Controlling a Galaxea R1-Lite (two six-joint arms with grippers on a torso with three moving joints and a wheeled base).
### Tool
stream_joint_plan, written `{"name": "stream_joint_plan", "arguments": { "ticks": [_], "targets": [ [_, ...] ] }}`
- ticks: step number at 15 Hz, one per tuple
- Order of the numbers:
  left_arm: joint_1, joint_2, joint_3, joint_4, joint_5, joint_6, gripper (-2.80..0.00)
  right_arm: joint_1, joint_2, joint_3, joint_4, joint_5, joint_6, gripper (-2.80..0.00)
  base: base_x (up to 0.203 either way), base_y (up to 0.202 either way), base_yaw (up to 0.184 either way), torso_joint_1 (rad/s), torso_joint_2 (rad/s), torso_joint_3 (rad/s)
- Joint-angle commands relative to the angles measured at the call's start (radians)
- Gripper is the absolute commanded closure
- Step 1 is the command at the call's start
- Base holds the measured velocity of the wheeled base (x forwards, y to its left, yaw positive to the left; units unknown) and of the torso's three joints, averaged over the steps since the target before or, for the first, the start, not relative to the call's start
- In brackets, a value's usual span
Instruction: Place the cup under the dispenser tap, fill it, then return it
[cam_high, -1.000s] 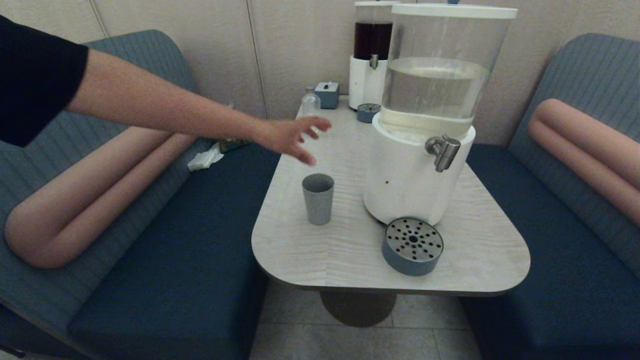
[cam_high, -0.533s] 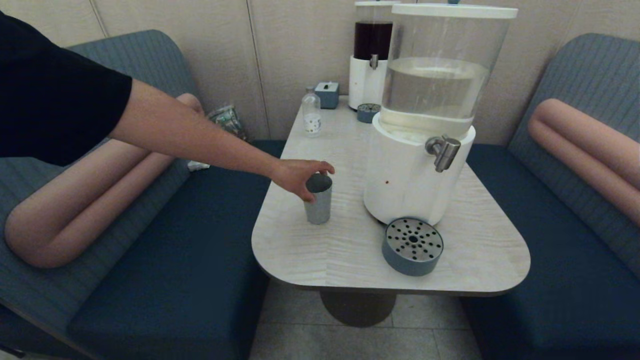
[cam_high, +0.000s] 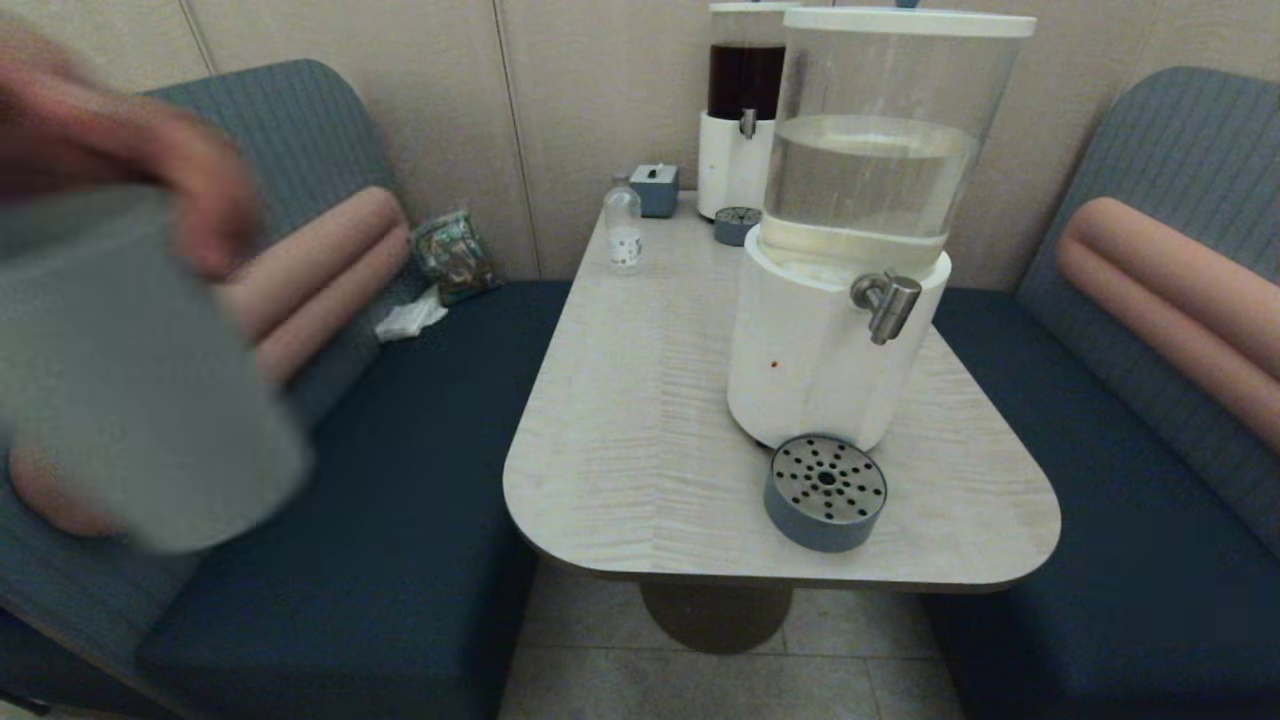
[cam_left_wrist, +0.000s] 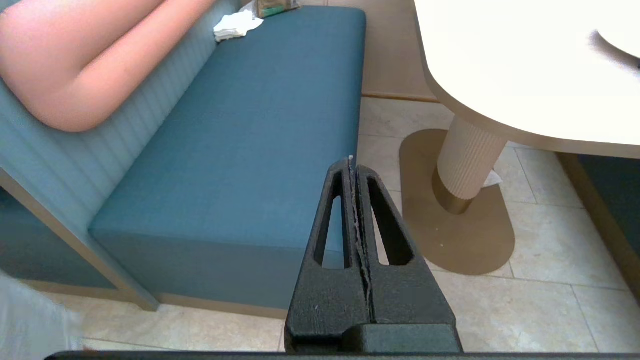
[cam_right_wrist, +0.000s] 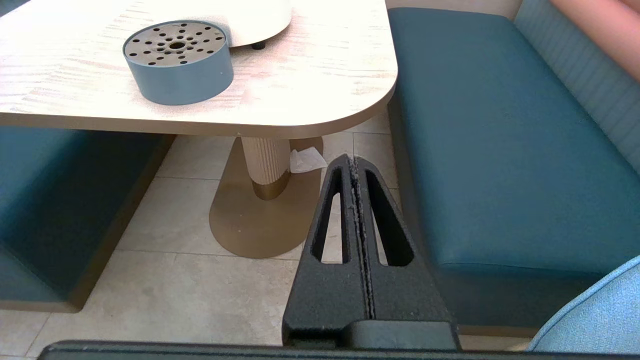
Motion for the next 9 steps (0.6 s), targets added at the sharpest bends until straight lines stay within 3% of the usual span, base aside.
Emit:
{"name": "stream_joint_plan", "arguments": {
  "ticks": [1, 9],
  "targets": [
    [0.0, 0.001, 0.0, 0.0, 0.001, -0.001, 0.0, 0.0, 0.0, 0.0, 0.0, 0.0, 0.0, 0.0, 0.0, 0.0, 0.0, 0.0, 0.0, 0.0],
    [0.0, 0.0, 0.0, 0.0, 0.001, -0.001, 0.0, 0.0, 0.0, 0.0, 0.0, 0.0, 0.0, 0.0, 0.0, 0.0, 0.0, 0.0, 0.0, 0.0]
  ]
}}
